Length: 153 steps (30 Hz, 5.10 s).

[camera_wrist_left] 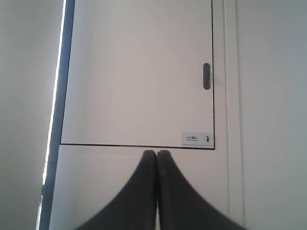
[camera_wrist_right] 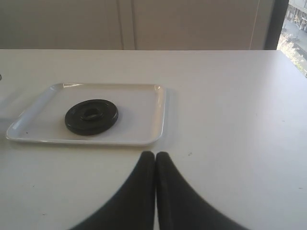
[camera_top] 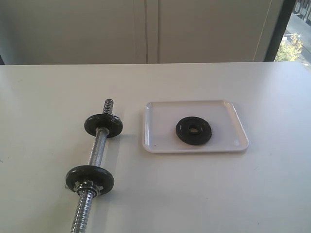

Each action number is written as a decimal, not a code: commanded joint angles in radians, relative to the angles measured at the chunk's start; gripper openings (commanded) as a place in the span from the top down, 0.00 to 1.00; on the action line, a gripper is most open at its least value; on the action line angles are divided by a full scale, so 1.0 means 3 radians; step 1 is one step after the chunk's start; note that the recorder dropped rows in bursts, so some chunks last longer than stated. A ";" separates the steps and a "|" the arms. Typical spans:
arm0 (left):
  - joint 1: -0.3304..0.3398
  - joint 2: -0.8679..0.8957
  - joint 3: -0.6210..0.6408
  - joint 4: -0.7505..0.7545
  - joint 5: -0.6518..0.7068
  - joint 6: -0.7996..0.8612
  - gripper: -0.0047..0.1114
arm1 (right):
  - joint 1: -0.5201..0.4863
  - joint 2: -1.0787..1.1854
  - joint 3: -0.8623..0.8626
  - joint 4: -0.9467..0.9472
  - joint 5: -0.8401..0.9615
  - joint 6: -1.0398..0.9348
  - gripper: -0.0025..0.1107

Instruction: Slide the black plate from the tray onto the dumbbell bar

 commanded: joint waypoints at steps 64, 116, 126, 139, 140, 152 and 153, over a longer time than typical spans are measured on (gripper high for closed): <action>-0.1547 0.5776 -0.3701 -0.0513 0.3639 -0.0480 0.36 | 0.0014 -0.0016 0.0005 -0.0021 -0.1402 -0.0006 0.98; -0.1547 0.5773 -0.3794 -0.0495 0.3708 0.0193 0.96 | 0.0014 -0.0016 -0.0105 0.0192 -0.1602 0.1229 0.98; -0.1547 0.5766 -0.3794 -0.0495 0.3745 0.0296 0.96 | 0.0014 0.1568 -0.1368 0.0350 0.0200 0.0596 0.98; -0.1547 0.5766 -0.3794 -0.0495 0.3753 0.0296 0.96 | 0.0090 0.4961 -0.3887 0.1424 0.1968 -0.1607 0.98; -0.1547 0.5766 -0.3794 -0.0495 0.3724 0.0296 0.96 | 0.0141 0.5183 -0.4070 0.1424 0.2052 -0.1635 0.98; -0.1547 0.5766 -0.3794 -0.0495 0.3562 0.0296 0.96 | 0.0621 0.6689 -0.5419 0.0676 0.2282 -0.1657 0.58; -0.1547 0.5766 -0.3794 -0.0495 0.3556 0.0296 0.96 | 0.0621 0.6714 -0.5425 0.0676 0.2193 -0.1657 0.48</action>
